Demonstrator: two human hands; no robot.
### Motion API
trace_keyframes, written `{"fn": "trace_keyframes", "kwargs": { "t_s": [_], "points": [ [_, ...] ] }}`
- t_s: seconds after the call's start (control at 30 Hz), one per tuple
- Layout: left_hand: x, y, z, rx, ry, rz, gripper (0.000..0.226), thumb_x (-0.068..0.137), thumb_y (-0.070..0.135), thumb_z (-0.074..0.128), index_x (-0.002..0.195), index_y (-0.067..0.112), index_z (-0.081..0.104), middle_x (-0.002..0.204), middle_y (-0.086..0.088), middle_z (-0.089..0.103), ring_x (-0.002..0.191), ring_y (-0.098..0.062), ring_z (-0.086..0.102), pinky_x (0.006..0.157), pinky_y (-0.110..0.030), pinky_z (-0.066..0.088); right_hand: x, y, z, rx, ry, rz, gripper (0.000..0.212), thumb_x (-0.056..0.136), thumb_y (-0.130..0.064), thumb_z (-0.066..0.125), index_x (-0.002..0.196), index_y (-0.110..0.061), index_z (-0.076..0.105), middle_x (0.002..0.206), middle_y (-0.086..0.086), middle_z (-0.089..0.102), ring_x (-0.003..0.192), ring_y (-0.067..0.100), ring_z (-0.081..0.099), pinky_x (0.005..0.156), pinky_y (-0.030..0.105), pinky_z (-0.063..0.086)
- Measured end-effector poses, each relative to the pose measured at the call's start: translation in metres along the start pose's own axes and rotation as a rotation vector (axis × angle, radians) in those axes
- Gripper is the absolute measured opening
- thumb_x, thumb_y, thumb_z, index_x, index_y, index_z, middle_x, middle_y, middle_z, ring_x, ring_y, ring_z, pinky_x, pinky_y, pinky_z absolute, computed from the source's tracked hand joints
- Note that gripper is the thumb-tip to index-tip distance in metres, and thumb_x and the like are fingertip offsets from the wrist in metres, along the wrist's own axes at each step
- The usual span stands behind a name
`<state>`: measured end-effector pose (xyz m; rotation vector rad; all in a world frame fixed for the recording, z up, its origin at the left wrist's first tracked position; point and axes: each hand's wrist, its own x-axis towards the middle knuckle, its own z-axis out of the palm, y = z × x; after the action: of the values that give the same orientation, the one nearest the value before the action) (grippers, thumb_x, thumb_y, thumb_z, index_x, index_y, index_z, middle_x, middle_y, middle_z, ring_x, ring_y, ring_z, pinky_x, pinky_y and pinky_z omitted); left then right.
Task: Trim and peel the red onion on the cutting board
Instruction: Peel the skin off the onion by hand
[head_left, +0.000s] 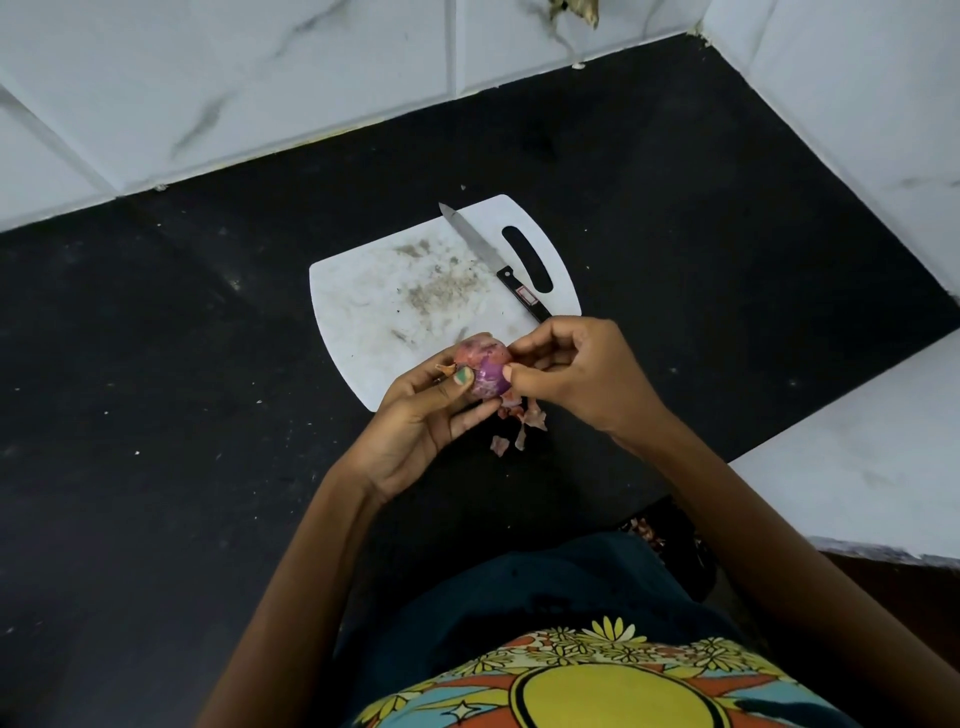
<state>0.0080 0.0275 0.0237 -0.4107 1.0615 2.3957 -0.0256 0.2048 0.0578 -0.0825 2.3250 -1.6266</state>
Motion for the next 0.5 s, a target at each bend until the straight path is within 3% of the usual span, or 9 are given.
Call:
{"fn": "trace_keyframes", "kwargs": {
  "t_s": [0.07, 0.17, 0.33, 0.43, 0.5],
  "points": [
    [-0.0006, 0.0000, 0.0000, 0.000, 0.000, -0.003, 0.042, 0.079, 0.004, 0.054, 0.121, 0.004, 0.057, 0.110, -0.011, 0.070, 0.096, -0.021, 0.070, 0.080, -0.029, 0.058, -0.0003, -0.0003, -0.0006, -0.009, -0.003, -0.001, 0.015, 0.072, -0.001, 0.075, 0.087, -0.002, 0.071, 0.078, 0.009, 0.072, 0.066, 0.012, 0.068, 0.067, 0.028, 0.059],
    [-0.0015, -0.0001, 0.0013, -0.019, -0.012, -0.019, 0.041, 0.079, 0.003, 0.053, 0.120, 0.004, 0.057, 0.109, -0.011, 0.070, 0.094, -0.021, 0.070, 0.077, -0.028, 0.059, -0.0002, 0.0029, -0.0011, 0.022, 0.049, -0.005, 0.011, 0.075, 0.004, 0.068, 0.085, 0.002, 0.071, 0.074, 0.016, 0.072, 0.064, 0.029, 0.070, 0.064, 0.045, 0.059],
    [0.0006, -0.0006, -0.0014, -0.027, 0.000, -0.010, 0.042, 0.082, 0.003, 0.057, 0.124, 0.004, 0.055, 0.113, -0.012, 0.069, 0.097, -0.023, 0.069, 0.079, -0.029, 0.058, -0.0005, 0.0006, -0.0016, 0.072, 0.021, 0.036, 0.008, 0.082, -0.004, 0.069, 0.089, 0.001, 0.070, 0.075, 0.014, 0.072, 0.065, 0.025, 0.071, 0.065, 0.034, 0.060],
    [0.0015, 0.0005, -0.0038, 0.046, -0.009, 0.020, 0.052, 0.082, 0.002, 0.060, 0.132, 0.003, 0.050, 0.125, -0.015, 0.061, 0.103, -0.024, 0.066, 0.085, -0.029, 0.057, -0.0003, -0.0006, -0.0018, 0.043, -0.022, 0.039, 0.026, 0.075, -0.025, 0.078, 0.090, -0.006, 0.071, 0.080, 0.010, 0.074, 0.073, 0.026, 0.072, 0.068, 0.034, 0.061],
    [0.0020, 0.0011, -0.0028, 0.119, -0.009, 0.050, 0.051, 0.083, 0.001, 0.060, 0.133, 0.005, 0.050, 0.124, -0.014, 0.062, 0.101, -0.022, 0.066, 0.085, -0.028, 0.056, 0.0003, -0.0013, -0.0002, -0.046, -0.007, 0.028, 0.029, 0.069, -0.029, 0.082, 0.088, -0.010, 0.072, 0.080, 0.005, 0.074, 0.074, 0.020, 0.071, 0.069, 0.034, 0.060]
  ]
}}
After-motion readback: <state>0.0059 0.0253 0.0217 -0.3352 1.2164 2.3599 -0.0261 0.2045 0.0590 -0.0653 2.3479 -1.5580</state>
